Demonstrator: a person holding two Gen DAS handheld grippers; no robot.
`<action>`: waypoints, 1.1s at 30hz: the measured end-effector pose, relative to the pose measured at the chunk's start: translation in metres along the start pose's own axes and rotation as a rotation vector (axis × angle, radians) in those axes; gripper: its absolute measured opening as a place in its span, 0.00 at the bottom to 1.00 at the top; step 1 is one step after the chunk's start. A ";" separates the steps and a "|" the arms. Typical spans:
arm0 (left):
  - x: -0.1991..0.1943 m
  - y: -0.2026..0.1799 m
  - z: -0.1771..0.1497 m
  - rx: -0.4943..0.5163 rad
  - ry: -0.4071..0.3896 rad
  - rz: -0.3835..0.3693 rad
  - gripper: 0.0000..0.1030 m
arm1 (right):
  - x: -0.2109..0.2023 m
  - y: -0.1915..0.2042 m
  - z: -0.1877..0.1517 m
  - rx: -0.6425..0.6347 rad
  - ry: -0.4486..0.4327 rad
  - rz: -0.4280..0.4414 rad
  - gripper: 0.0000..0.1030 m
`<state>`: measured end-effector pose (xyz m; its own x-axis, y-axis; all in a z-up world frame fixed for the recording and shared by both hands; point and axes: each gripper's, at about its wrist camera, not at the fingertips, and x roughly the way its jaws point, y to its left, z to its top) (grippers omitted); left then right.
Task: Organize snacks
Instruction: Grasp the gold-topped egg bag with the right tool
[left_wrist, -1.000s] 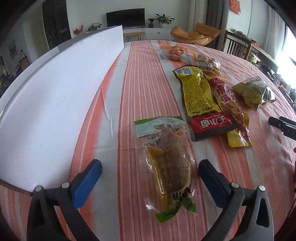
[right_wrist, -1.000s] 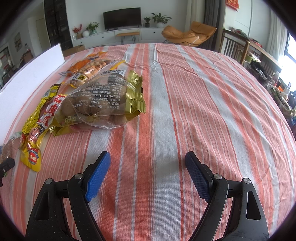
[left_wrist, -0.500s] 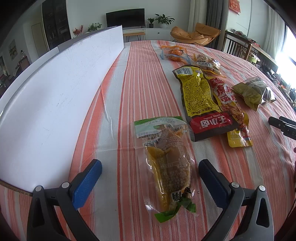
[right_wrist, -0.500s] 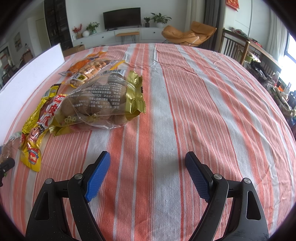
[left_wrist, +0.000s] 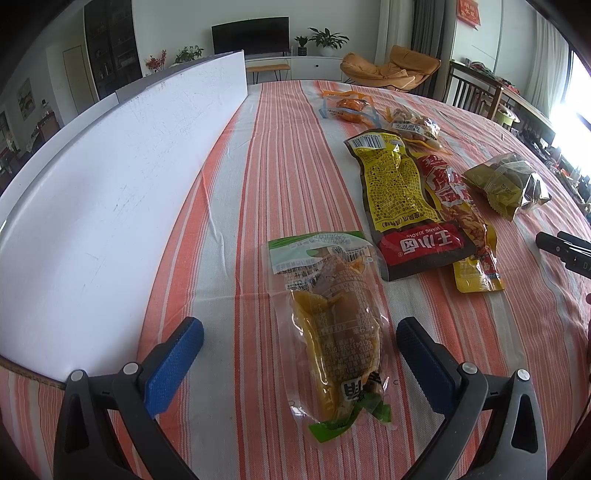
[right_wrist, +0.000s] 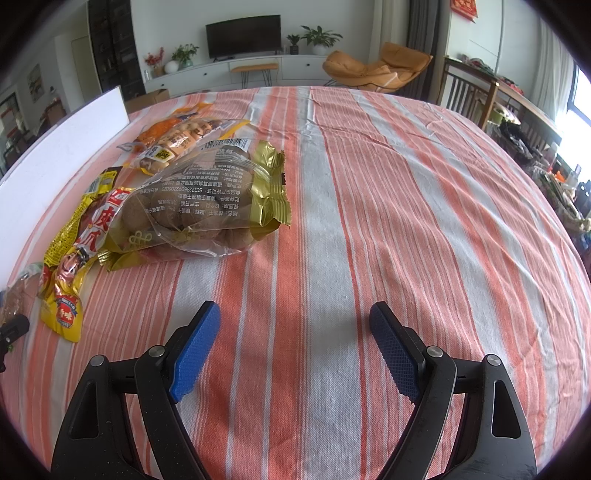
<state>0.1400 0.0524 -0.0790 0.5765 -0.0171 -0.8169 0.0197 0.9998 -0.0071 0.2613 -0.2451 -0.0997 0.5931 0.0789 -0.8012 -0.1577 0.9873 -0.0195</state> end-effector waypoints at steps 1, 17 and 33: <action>0.000 0.000 0.000 0.000 0.000 0.000 1.00 | 0.000 0.000 0.000 0.000 0.000 0.000 0.83; 0.000 0.000 0.000 -0.001 -0.001 0.000 1.00 | -0.003 -0.006 0.009 -0.060 0.115 0.057 0.83; -0.006 0.001 -0.004 0.000 -0.001 -0.004 1.00 | -0.008 0.117 0.073 -1.310 0.291 0.010 0.83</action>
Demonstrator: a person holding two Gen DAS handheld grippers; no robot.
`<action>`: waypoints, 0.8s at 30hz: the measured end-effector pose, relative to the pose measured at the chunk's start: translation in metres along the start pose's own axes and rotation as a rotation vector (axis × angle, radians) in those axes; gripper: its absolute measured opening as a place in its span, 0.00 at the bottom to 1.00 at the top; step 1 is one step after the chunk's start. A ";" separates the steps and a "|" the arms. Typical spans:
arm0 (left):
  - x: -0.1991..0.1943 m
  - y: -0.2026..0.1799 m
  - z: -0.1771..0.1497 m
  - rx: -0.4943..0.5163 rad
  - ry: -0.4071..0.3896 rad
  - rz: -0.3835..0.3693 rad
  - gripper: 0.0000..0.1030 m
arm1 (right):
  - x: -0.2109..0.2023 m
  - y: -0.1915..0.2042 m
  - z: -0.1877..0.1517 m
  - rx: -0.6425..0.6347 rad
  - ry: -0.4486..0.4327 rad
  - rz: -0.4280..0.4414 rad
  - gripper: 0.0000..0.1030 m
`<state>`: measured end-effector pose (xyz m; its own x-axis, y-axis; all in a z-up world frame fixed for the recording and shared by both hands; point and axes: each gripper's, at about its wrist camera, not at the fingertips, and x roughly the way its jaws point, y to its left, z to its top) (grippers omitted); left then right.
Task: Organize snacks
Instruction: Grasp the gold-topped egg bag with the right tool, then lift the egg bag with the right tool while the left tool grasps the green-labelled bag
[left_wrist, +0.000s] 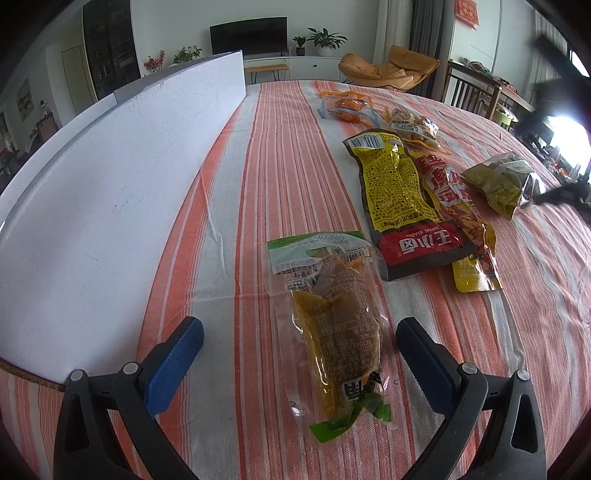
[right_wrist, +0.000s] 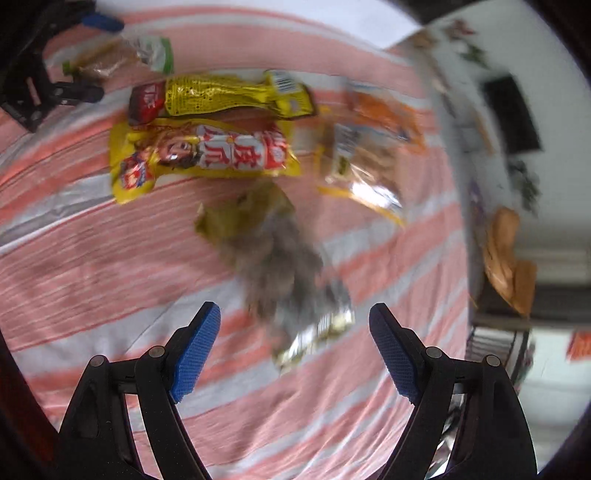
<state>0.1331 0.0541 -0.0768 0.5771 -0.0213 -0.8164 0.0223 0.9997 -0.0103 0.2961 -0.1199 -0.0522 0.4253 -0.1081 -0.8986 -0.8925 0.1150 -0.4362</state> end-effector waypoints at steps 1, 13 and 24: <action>0.000 0.000 0.000 0.001 0.000 -0.001 1.00 | 0.014 -0.006 0.012 -0.011 0.026 0.010 0.84; -0.016 0.019 -0.006 -0.047 -0.037 -0.314 1.00 | 0.043 -0.040 -0.079 0.900 -0.037 0.509 0.71; -0.002 -0.020 0.007 0.078 0.060 -0.027 0.69 | 0.010 0.036 -0.172 1.332 -0.344 0.552 0.69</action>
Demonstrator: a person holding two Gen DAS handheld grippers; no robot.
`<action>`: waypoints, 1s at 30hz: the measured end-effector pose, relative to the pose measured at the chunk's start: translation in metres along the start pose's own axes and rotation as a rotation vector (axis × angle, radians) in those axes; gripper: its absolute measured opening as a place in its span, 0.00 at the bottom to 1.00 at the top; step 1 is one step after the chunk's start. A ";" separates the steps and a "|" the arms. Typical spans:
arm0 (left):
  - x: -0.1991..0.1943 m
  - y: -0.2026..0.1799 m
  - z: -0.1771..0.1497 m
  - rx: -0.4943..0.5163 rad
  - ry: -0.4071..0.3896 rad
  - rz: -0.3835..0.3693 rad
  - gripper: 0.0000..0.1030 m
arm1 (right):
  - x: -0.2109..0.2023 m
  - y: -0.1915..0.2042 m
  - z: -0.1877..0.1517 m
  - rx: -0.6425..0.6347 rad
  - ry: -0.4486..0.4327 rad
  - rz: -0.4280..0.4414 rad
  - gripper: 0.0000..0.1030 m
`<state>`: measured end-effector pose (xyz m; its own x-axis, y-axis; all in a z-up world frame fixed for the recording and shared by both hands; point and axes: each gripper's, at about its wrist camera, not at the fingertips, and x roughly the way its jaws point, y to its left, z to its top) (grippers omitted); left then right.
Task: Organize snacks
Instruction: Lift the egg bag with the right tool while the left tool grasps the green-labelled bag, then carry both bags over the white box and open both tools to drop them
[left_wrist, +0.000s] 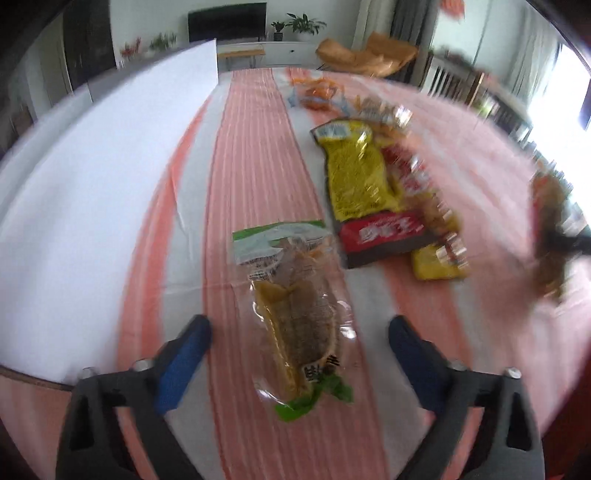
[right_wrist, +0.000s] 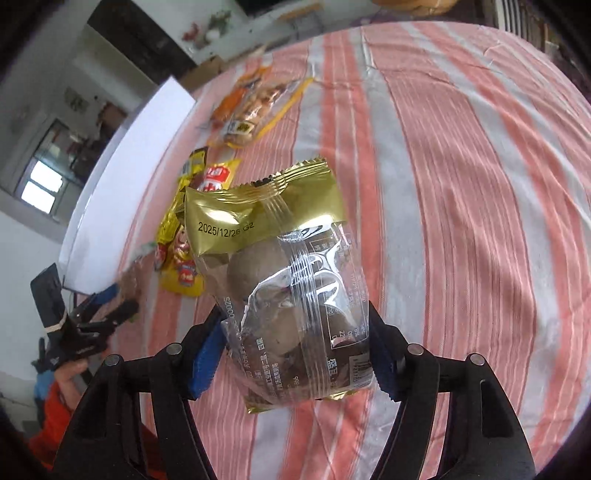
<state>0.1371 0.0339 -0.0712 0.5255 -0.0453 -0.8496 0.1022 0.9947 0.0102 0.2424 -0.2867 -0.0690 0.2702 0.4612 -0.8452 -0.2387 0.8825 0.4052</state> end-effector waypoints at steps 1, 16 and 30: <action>-0.003 -0.003 0.000 0.011 -0.024 -0.013 0.48 | -0.001 0.003 0.001 0.004 -0.006 -0.007 0.66; -0.110 0.076 0.021 -0.331 -0.245 -0.395 0.41 | -0.030 0.095 0.036 0.087 -0.086 0.351 0.59; -0.128 0.262 0.042 -0.559 -0.286 0.141 0.93 | 0.070 0.389 0.123 -0.201 -0.069 0.517 0.68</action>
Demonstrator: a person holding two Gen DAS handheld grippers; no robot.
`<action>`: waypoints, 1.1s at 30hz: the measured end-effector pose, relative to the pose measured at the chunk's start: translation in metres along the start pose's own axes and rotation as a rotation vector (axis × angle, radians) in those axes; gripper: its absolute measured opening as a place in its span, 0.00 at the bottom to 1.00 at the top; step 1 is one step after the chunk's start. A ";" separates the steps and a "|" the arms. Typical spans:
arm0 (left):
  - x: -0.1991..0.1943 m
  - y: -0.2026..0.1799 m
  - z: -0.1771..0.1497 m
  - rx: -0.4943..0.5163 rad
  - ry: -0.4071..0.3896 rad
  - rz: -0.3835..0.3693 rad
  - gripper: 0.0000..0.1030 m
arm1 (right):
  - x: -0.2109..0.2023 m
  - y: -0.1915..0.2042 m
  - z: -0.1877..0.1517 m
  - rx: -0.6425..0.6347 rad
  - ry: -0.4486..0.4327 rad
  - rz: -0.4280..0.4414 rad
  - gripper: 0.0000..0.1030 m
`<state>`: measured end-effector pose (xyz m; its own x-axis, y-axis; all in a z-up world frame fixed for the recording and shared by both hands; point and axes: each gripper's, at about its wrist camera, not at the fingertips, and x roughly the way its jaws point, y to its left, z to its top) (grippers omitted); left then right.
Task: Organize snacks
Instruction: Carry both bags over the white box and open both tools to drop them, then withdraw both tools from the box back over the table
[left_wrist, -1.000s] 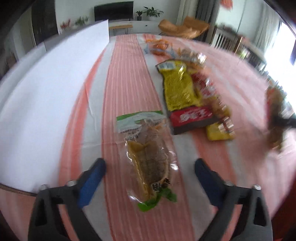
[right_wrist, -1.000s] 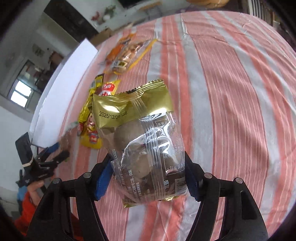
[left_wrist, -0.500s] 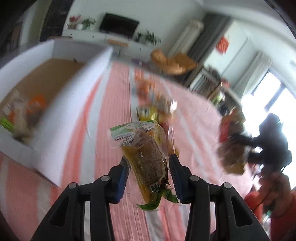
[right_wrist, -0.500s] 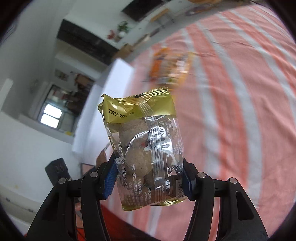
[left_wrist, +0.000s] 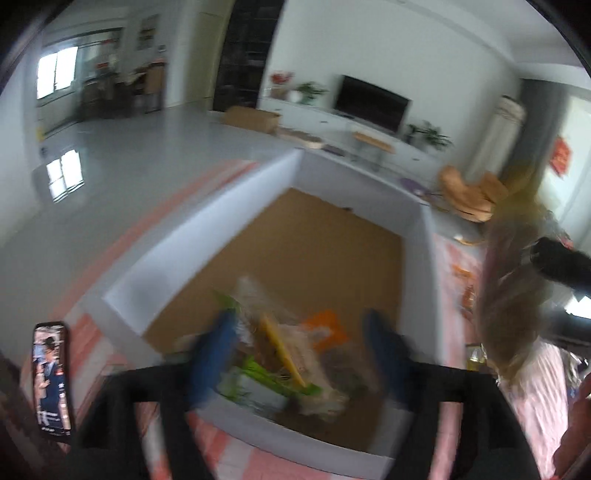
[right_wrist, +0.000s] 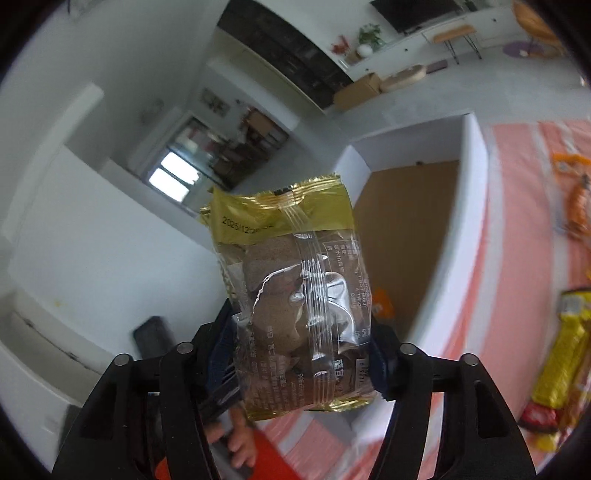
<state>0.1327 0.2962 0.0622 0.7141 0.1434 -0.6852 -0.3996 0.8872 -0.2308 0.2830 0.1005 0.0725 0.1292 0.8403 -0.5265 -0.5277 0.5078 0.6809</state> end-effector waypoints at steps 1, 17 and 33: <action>-0.001 0.004 -0.003 -0.003 -0.016 0.012 0.95 | 0.016 0.003 0.001 -0.008 0.010 -0.035 0.72; -0.077 -0.129 -0.108 0.256 -0.007 -0.428 0.95 | -0.106 -0.142 -0.103 -0.236 -0.107 -0.662 0.72; 0.011 -0.222 -0.252 0.549 0.301 -0.339 0.96 | -0.206 -0.261 -0.192 -0.023 -0.131 -0.928 0.74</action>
<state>0.0845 -0.0097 -0.0676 0.5264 -0.2372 -0.8165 0.2205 0.9655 -0.1383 0.2328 -0.2411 -0.0945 0.5996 0.1164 -0.7918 -0.1823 0.9832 0.0065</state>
